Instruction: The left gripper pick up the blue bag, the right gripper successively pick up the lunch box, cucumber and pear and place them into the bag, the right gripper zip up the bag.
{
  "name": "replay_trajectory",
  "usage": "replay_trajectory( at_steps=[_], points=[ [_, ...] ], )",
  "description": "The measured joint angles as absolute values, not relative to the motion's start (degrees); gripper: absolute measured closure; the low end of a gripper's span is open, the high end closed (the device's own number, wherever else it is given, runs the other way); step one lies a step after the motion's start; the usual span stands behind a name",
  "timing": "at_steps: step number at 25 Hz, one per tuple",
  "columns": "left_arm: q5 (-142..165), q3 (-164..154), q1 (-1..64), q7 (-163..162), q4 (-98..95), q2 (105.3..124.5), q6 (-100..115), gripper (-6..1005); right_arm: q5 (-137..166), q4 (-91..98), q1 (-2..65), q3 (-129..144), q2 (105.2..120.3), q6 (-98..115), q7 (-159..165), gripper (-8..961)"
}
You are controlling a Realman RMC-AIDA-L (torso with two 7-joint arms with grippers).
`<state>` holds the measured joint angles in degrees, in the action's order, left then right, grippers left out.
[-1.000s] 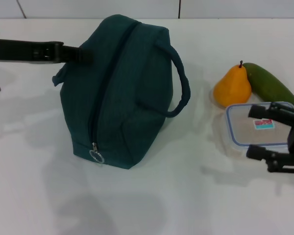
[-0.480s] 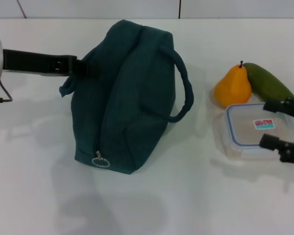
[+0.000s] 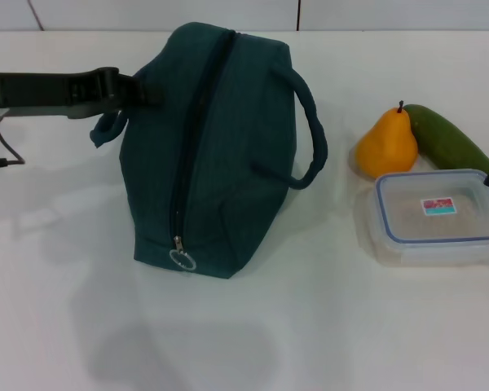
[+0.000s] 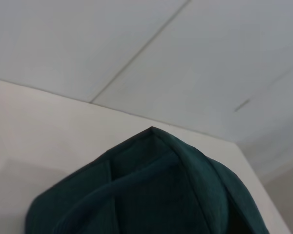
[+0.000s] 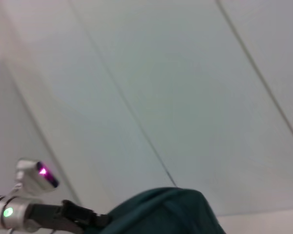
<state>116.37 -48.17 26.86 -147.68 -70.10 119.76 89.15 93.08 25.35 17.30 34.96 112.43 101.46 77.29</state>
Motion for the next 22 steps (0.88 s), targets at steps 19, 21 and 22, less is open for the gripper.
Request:
replay_trajectory(
  at_steps=[19,21,22],
  points=[
    [116.37,-50.62,26.83,-148.73,-68.82,119.63,85.82,958,92.72,18.5,12.13,29.81,110.72,90.56,86.03,94],
    [116.39,-50.77,26.89,-148.67,-68.81,119.6,85.57,958,92.79,18.14,12.38,29.8,110.53,89.97,86.97,94],
    [116.4,-50.84,26.91,-148.62,-68.82,119.56,85.38,958,92.91,17.99,12.61,29.79,110.39,89.53,87.94,94]
  ],
)
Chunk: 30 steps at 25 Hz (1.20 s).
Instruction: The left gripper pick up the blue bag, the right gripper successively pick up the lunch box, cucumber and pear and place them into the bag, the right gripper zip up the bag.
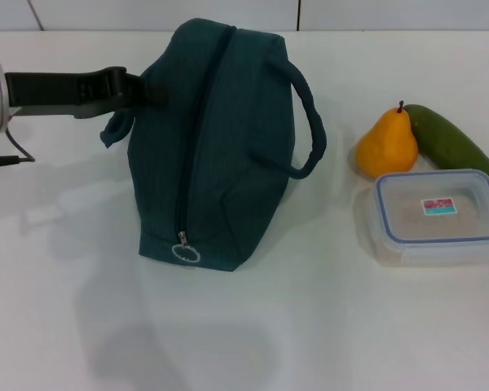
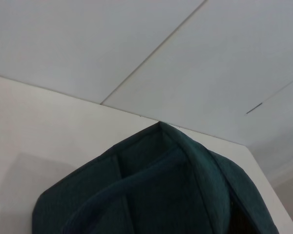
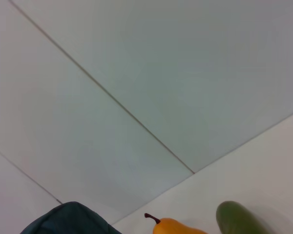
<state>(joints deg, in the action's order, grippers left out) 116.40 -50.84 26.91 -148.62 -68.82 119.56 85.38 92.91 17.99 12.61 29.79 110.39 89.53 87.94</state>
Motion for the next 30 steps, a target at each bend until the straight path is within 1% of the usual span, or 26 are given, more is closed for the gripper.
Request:
replay_trajectory(
  at_steps=[10,15,21,30],
  points=[
    [116.46,-51.02,27.01,-148.25,-69.2,119.37,85.16,957,94.32,15.14,14.4,30.6,110.26,87.75,91.67,93],
    [116.46,-51.07,27.11,-147.45,-69.04,119.27,85.16,957,96.23,14.11,15.85,30.9,110.88,85.47,92.45,93],
    [116.46,-51.07,27.39,-146.68,-69.23,119.24,85.16,957,96.57,13.23,16.52,31.28,111.23,84.32,92.45,95],
    [117.7,-51.48,28.56,-146.04,-69.33,119.2,85.38,956,96.6,12.15,17.61,31.29,111.23,85.39,92.47,126]
  ],
)
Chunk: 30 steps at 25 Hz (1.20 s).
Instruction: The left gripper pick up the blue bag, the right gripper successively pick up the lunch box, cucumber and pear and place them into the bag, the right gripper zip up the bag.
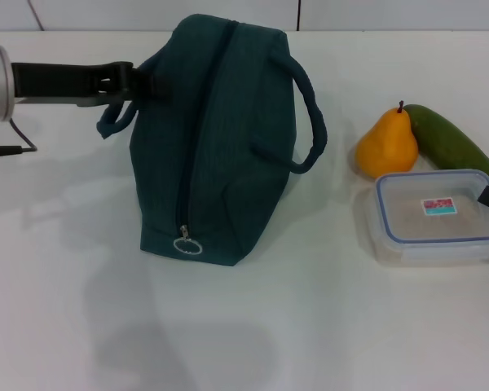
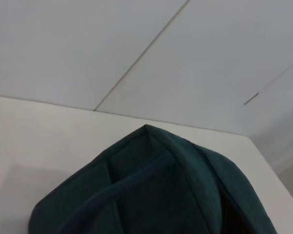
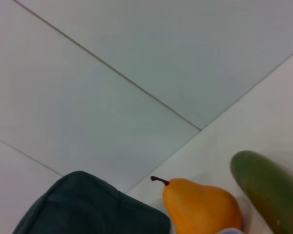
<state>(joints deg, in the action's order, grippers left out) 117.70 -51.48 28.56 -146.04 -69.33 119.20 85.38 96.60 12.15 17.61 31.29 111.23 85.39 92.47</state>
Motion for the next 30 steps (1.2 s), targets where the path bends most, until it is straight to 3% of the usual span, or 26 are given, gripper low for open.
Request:
replay_trajectory(
  at_steps=[22,28,30],
  points=[
    [117.88,-51.7,29.09,-145.98,-69.52,119.27,85.16,955,96.69,11.94,18.76,32.56,110.49,89.65,100.78,222],
    [117.88,-51.76,29.23,-145.98,-69.52,119.18,85.16,955,96.68,11.95,19.37,33.42,110.47,89.82,103.19,348],
    [117.87,-51.77,29.3,-145.92,-69.52,119.18,85.16,955,96.73,11.95,19.45,33.52,110.47,89.83,104.06,345]
  ],
)
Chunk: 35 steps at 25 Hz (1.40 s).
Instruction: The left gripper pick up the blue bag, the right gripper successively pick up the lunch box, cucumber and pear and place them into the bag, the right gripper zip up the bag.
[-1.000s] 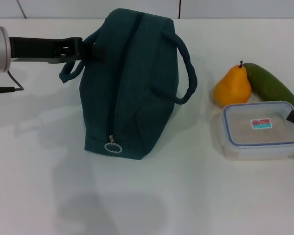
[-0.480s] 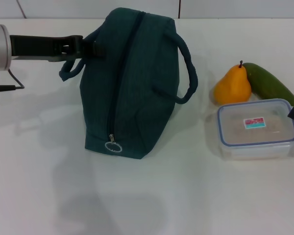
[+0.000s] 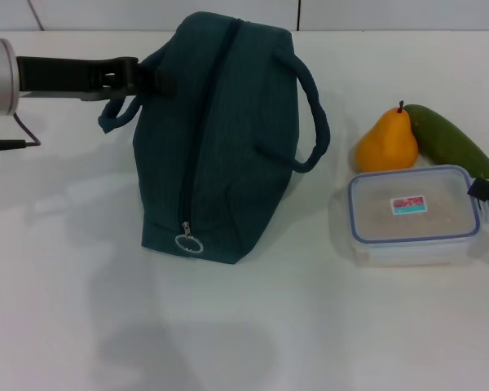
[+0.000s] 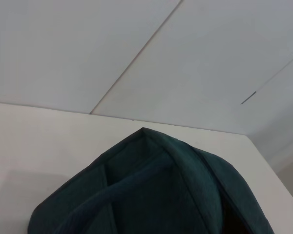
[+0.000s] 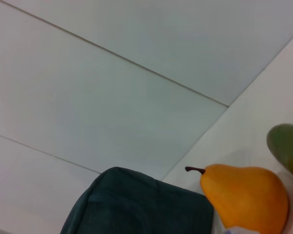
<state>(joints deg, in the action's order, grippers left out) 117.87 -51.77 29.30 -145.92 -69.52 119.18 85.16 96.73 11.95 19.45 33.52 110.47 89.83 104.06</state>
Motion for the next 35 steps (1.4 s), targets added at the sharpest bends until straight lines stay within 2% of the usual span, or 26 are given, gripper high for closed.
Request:
replay_trajectory(
  at_steps=[12,33,35],
  points=[
    [117.84,-51.77,29.27,-145.8,-69.5,119.24,85.16,954,97.78,11.95,20.01,33.92,110.36,91.61,109.46,363],
    [117.41,-51.76,29.26,-144.44,-69.17,119.36,85.16,953,97.92,11.25,21.16,34.91,111.34,91.81,111.54,415],
    [117.41,-51.74,29.26,-144.12,-69.02,119.36,85.16,953,97.89,11.24,21.17,34.91,111.49,91.54,111.53,502]
  ],
)
